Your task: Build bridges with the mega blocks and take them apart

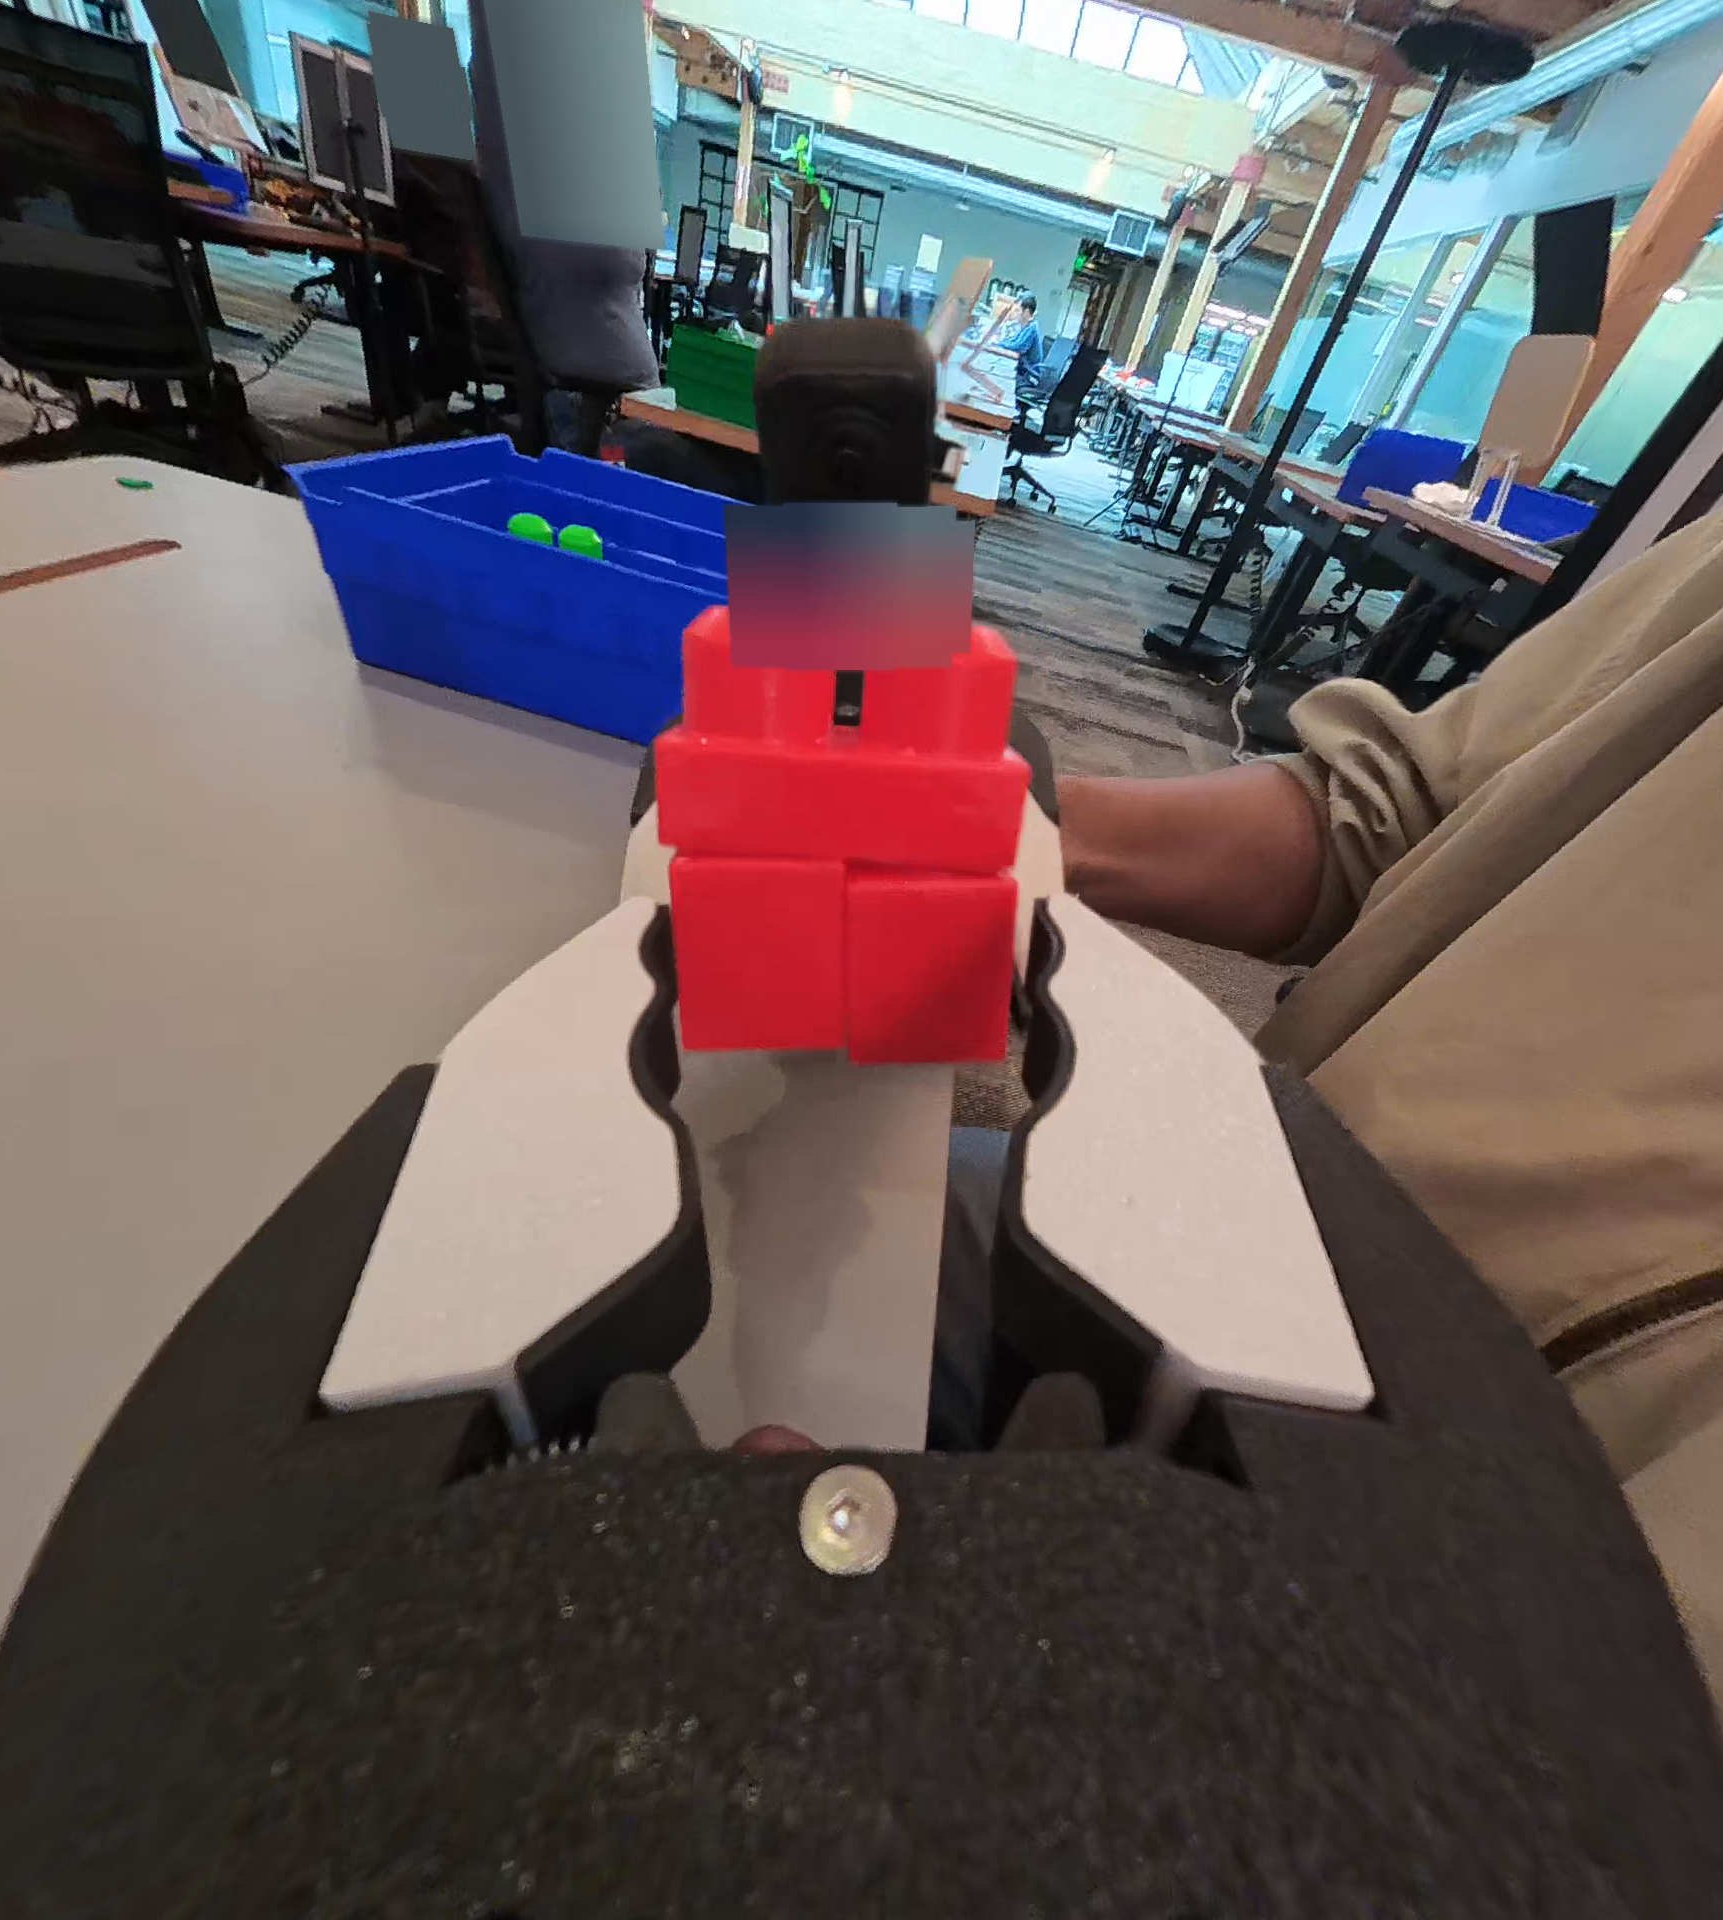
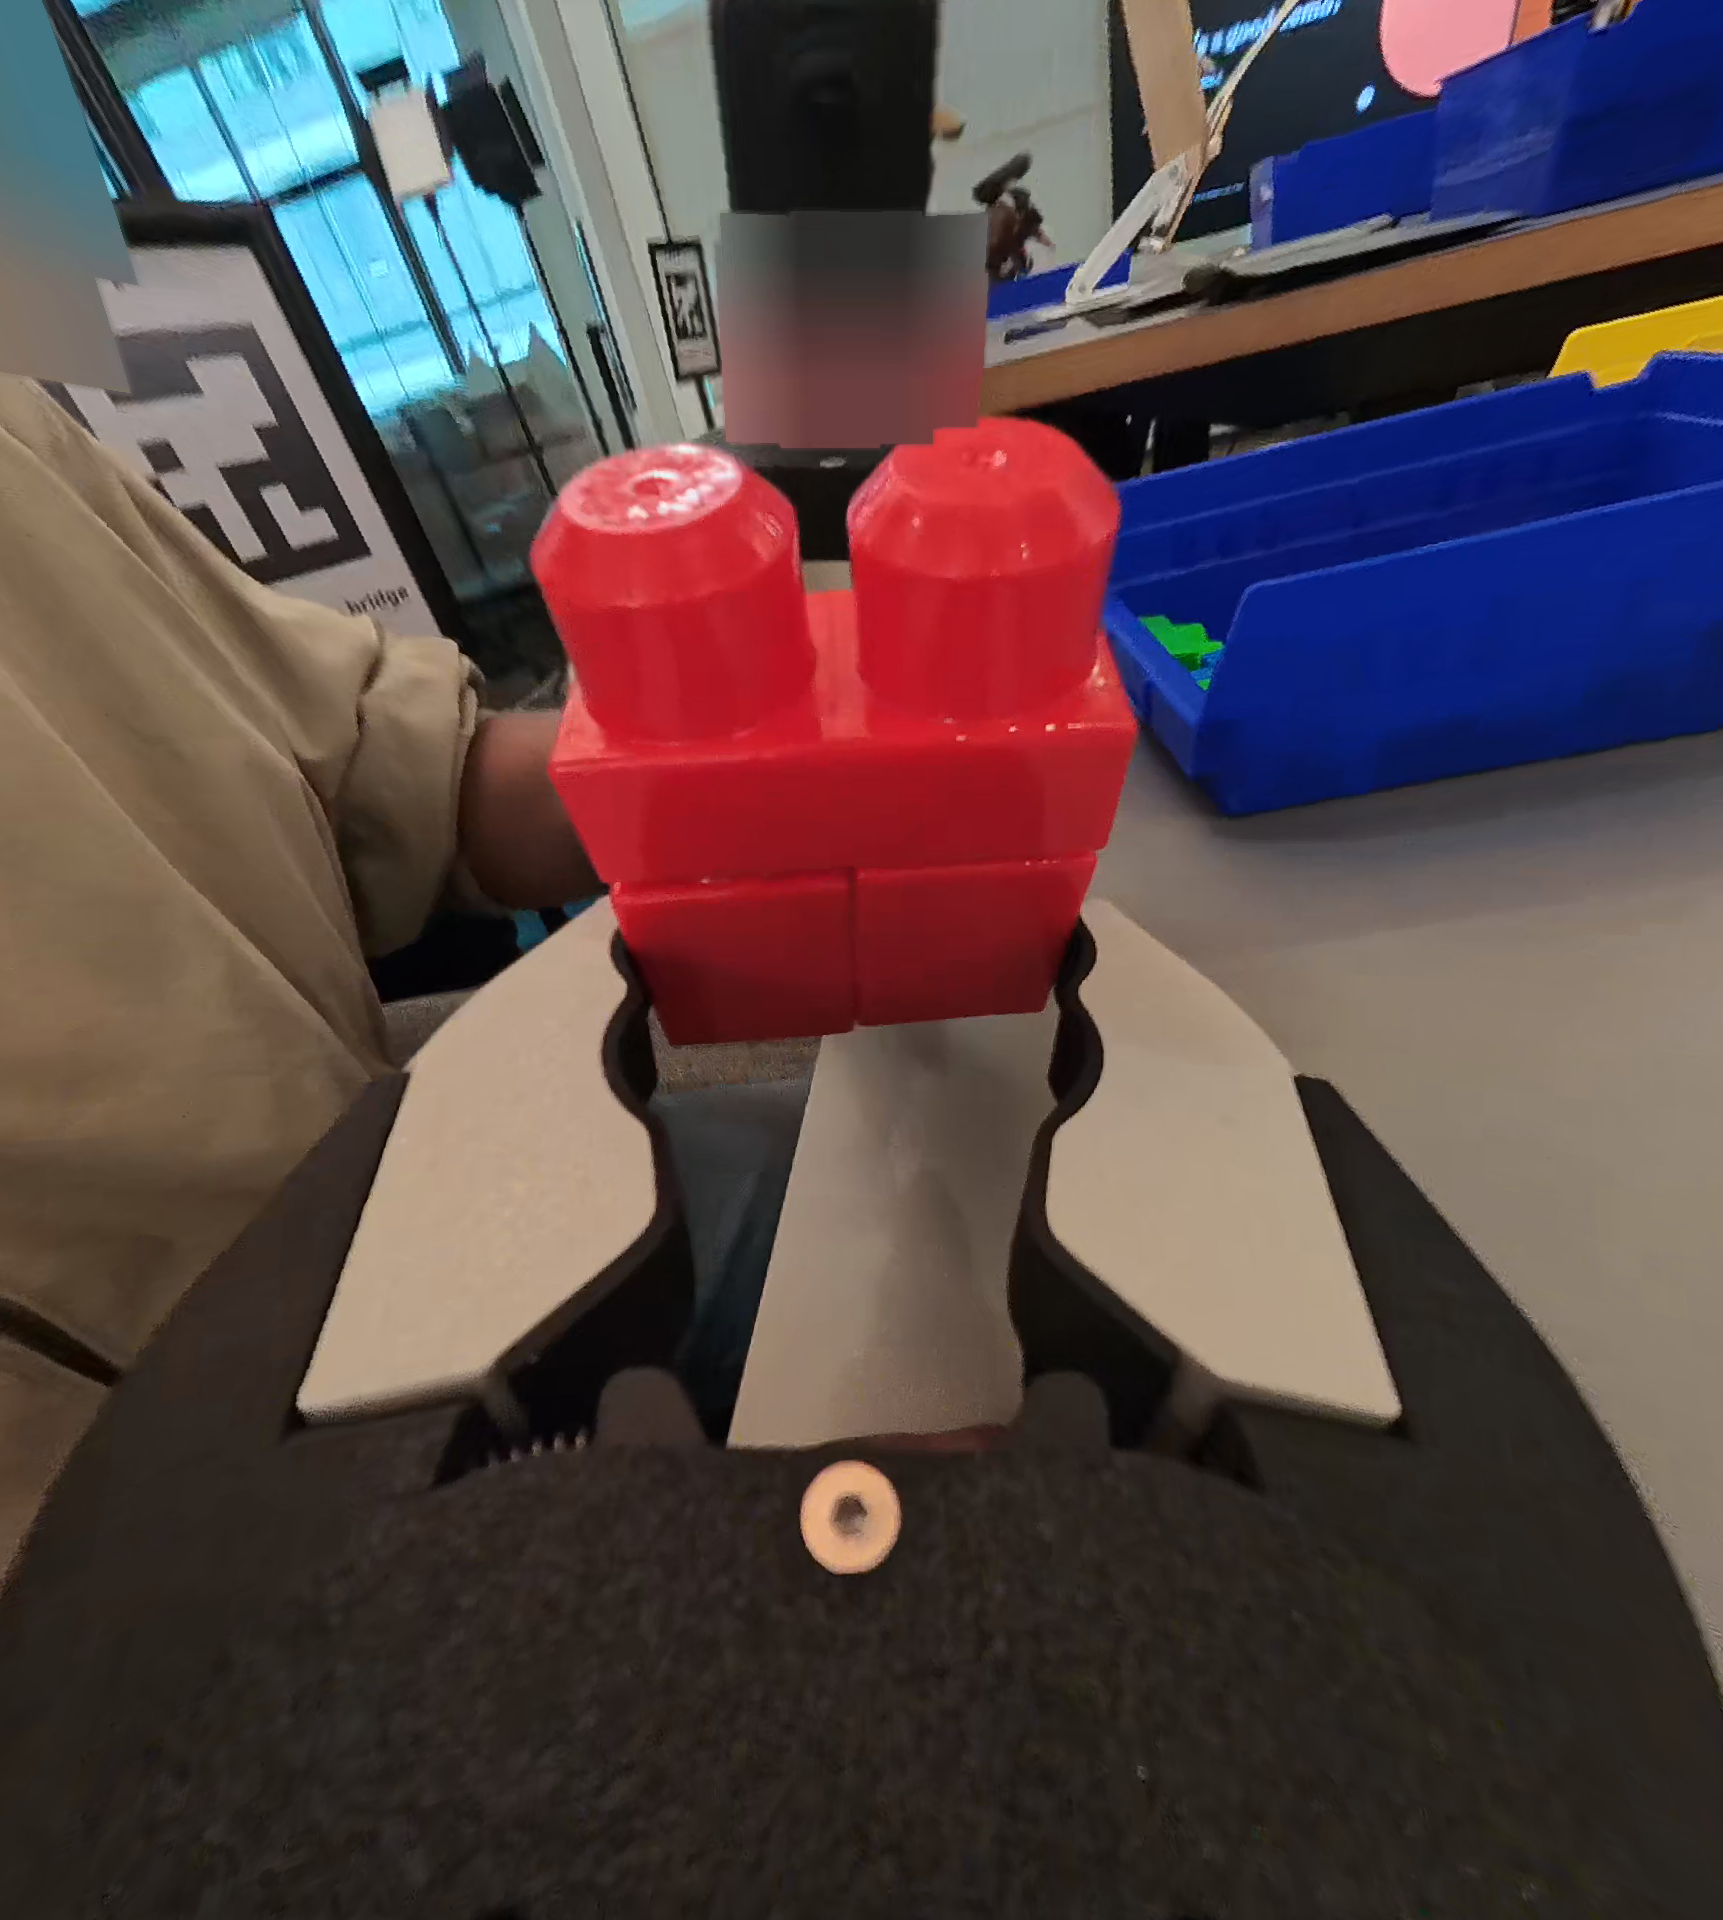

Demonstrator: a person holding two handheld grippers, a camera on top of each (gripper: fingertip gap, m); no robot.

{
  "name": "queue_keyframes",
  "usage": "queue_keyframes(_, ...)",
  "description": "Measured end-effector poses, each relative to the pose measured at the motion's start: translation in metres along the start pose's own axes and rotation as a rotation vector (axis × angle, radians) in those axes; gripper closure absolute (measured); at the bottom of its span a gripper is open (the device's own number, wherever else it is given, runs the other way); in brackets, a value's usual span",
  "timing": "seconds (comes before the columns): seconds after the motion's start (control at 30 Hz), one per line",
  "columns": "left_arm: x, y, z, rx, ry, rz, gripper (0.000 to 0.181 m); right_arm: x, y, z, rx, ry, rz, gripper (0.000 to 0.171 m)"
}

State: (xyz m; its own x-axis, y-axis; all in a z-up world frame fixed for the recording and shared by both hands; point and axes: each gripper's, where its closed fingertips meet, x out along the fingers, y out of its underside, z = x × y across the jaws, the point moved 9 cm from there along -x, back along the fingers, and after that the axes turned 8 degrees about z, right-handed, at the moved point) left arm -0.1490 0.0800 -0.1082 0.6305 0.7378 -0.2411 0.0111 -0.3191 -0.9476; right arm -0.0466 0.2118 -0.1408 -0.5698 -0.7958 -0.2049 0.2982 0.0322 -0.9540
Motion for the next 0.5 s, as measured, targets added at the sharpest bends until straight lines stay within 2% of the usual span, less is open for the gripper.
queue_keyframes(0.1,-0.007,0.0,-0.004,0.045,0.009,0.044,0.115,-0.005,0.002,-0.003,0.03,-0.013,-0.035,0.096)
queue_keyframes(0.23,0.0,0.009,0.0,0.101,-0.114,0.186,0.099,-0.003,0.002,-0.003,0.027,-0.017,-0.028,0.096)
queue_keyframes(0.3,0.007,0.015,0.0,0.125,-0.141,0.242,0.097,0.001,0.001,-0.003,0.015,-0.002,-0.015,0.096)
queue_keyframes(0.4,0.016,0.019,0.0,0.148,-0.18,0.258,0.096,0.005,0.0,-0.003,-0.002,0.012,0.01,0.096)
queue_keyframes(0.5,0.017,0.019,-0.001,0.159,-0.172,0.234,0.104,0.003,-0.001,-0.003,0.002,0.019,0.018,0.096)
